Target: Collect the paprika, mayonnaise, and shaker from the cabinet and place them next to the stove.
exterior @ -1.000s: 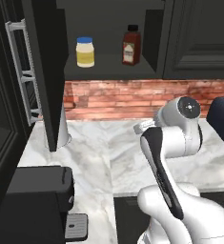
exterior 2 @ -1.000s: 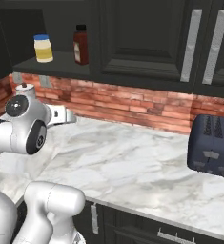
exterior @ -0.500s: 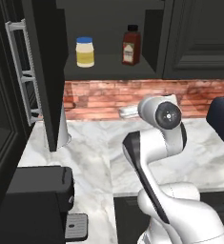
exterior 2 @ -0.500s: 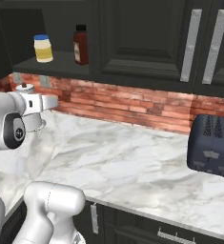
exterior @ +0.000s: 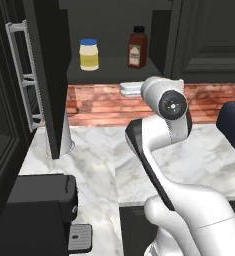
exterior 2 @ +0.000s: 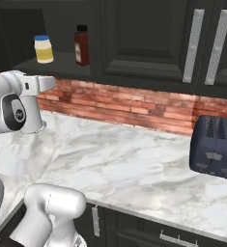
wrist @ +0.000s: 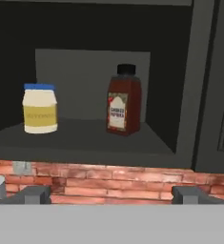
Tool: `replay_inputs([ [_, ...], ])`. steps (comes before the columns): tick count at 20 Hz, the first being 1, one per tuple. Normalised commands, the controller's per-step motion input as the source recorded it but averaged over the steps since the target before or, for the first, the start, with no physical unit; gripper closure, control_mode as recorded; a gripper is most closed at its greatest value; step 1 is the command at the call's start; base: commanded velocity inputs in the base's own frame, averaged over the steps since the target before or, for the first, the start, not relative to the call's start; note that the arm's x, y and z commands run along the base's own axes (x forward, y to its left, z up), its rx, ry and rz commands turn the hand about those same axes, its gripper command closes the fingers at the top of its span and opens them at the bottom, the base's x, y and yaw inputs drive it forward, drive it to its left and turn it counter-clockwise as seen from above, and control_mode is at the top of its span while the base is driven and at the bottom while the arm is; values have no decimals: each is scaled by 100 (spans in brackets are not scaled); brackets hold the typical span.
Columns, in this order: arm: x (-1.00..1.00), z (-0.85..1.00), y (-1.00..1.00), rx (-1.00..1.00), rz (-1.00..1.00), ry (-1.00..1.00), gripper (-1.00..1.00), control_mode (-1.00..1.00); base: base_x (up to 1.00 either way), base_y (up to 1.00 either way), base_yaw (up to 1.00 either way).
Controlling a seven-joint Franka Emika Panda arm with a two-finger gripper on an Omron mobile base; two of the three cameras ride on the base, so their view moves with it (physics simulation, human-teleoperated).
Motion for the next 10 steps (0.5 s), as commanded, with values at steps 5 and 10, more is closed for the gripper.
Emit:
replay_inputs([
  [5,25,67,14,3,-4,0,-100,-100,0,0,0],
  [10,12,23,7,0,-4,0,-100,-100,0,0,0],
])
